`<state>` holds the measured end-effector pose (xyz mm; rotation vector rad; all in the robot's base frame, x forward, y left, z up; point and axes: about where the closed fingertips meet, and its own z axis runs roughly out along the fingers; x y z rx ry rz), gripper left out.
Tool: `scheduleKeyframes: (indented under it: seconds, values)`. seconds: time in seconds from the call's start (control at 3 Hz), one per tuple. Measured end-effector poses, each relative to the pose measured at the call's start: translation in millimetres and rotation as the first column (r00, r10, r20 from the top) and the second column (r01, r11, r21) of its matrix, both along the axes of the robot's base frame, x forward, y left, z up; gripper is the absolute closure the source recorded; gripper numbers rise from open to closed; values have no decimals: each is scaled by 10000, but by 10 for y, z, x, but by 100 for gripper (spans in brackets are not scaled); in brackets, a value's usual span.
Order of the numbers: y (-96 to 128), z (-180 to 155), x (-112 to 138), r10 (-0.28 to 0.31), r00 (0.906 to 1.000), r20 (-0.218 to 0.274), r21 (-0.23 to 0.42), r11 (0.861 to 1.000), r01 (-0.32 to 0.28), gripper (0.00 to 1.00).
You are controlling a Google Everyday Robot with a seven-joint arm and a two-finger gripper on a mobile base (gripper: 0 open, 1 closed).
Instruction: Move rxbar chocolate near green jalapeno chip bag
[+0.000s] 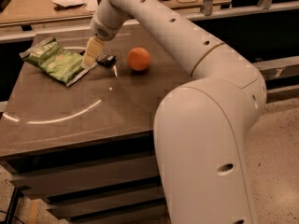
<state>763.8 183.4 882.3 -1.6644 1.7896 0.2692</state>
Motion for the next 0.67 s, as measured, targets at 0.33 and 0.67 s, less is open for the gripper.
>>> scheduleKeyframes:
  seconds: [0.33,0.67]
  values:
    - [15,178,-6,405,9991,-78,-431,9982,-408,0]
    - [-51,456,-1,504,9987,114,-822,9954,-493,0]
